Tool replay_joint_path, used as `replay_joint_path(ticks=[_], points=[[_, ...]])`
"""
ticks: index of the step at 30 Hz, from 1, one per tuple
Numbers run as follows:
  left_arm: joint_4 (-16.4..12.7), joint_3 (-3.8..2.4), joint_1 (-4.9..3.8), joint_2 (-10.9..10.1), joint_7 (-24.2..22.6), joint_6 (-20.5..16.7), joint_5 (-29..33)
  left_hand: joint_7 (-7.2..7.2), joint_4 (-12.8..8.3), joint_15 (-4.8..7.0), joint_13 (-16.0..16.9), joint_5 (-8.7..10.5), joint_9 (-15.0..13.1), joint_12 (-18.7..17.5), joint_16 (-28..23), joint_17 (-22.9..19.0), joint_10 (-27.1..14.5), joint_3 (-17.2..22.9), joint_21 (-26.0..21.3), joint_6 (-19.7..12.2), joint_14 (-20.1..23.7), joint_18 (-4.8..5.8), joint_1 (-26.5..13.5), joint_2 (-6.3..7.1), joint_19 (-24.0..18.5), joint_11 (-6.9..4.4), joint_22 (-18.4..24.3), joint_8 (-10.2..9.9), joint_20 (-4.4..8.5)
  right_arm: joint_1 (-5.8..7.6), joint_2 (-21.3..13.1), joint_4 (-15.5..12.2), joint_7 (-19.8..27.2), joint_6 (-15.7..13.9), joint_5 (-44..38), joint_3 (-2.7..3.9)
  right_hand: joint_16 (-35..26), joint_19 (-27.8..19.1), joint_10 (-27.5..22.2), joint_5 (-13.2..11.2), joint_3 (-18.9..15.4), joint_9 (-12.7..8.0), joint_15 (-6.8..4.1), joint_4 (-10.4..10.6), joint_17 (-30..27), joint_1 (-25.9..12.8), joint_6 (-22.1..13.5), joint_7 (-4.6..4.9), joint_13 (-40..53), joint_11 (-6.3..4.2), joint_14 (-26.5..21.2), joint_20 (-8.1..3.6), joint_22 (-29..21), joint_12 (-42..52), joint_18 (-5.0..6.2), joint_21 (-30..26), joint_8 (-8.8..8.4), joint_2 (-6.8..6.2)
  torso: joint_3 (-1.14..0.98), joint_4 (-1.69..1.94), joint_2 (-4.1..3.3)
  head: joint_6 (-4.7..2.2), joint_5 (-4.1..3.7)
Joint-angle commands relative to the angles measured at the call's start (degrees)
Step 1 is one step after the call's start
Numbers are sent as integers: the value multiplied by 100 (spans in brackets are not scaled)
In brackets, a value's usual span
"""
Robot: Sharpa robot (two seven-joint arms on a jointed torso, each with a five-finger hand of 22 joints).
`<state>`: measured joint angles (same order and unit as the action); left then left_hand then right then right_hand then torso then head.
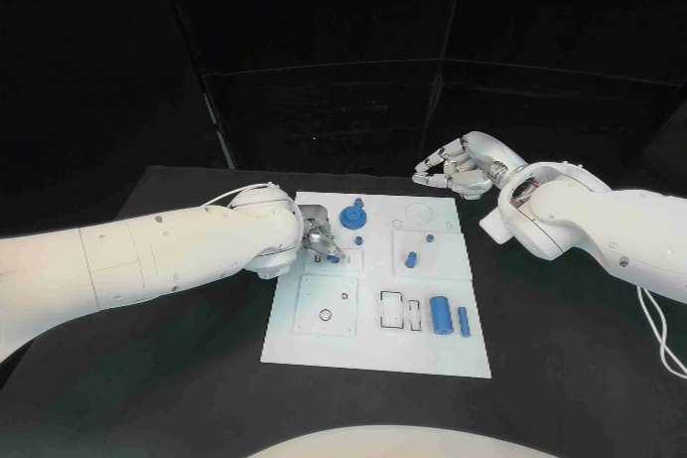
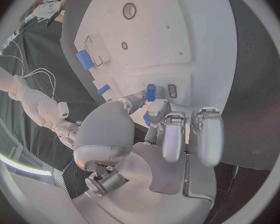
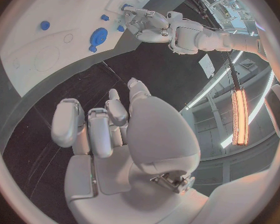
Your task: Assemble the parts on the task board
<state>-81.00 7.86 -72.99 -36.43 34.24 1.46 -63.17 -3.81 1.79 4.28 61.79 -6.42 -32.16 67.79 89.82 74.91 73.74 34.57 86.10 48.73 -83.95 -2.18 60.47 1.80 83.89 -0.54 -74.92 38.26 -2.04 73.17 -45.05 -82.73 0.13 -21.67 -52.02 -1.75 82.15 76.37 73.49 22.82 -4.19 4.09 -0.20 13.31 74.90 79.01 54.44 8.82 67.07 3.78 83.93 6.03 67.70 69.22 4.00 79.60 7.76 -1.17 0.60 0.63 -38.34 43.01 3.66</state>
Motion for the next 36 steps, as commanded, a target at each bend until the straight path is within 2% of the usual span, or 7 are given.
replay_joint_path(ticks=[1,14,36], points=[[22,24,26,-9,99,211,-23,26,-809,11,10,-28,-12,-6,18,1509,49,867,-16,2,-605,59,5,-25,364,-25,-769,46,23,10,7,-2,37,17,16,4,-36,-7,-3,40,-4,-8,-40,26,269,18,22,-18,-7,-10,336,-31,-7,1,76,-26,27,48,-2,-2,0,5,-2],[140,24,19,41,115,469,144,97,-653,51,125,-19,-114,107,18,1509,183,904,-1,131,-605,66,-263,-44,378,-80,-803,167,56,10,26,9,15,70,16,4,-43,-13,-19,175,-15,-8,-42,27,263,73,21,-19,-23,-12,335,-34,-20,-9,78,-35,34,59,-1,-2,-2,8,-4],[270,22,7,170,112,471,151,130,-496,78,193,-15,-165,169,18,1509,236,938,12,186,-605,72,-474,-136,390,-109,-832,203,84,8,81,56,16,124,16,3,-45,-13,-19,232,-18,-8,-43,25,263,102,21,-19,-20,-13,335,-35,-20,-5,78,-37,37,61,-3,1,-4,12,-19]])
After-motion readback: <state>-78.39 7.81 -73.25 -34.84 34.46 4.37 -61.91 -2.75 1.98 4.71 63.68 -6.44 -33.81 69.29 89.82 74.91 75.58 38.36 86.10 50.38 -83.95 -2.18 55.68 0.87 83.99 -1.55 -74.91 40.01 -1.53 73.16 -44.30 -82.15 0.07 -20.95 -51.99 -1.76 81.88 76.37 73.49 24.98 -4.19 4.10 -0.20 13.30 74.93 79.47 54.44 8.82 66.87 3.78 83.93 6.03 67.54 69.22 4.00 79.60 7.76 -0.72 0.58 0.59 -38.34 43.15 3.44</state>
